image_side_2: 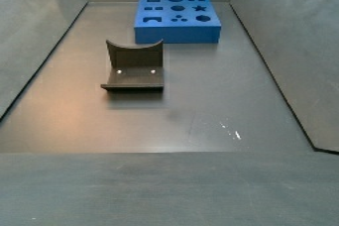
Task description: Insert the 3 prong object.
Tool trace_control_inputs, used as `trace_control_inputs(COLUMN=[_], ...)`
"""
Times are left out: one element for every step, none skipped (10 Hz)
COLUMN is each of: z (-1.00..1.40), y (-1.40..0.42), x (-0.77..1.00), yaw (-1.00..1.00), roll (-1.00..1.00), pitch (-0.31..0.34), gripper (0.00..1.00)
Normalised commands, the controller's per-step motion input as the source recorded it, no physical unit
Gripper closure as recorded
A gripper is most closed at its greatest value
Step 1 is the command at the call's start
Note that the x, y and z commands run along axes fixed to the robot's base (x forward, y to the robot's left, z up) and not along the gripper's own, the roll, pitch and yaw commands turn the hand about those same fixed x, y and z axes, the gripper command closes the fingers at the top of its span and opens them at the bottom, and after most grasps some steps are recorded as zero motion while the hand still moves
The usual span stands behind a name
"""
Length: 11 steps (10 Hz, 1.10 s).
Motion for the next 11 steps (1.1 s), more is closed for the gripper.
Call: trace_control_inputs(z=[-0.60,-0.45,-0.41,-0.43,-0.48,-0.55,-0.74,-0.83,-0.92,-0.85,-0.71], y=[0.05,0.02,0.06,0.12,0.12,0.11,0.20,0.29,0.43,0.35,0.14], x=[0.01,0.15,0.29,0.40,0.27,0.15,0.07,0.00,-0.28,-0.35,-0.15], yaw=[0.85,0.73,0.61,0.49,0.57,0.67,0.71,0.72,0.46,0.22,0.11], roll=[0.16,0.27,0.29,0.29,0.32,0.31,0.23,0.16,0.01,-0.02,-0.11], pitch=[-0.006,0.000,0.000,0.000,0.000,0.000,0.000,-0.031,-0.003,0.000,0.000], gripper=[1.00,1.00,1.00,1.00,1.00,1.00,1.00,1.00,1.00,1.00,1.00])
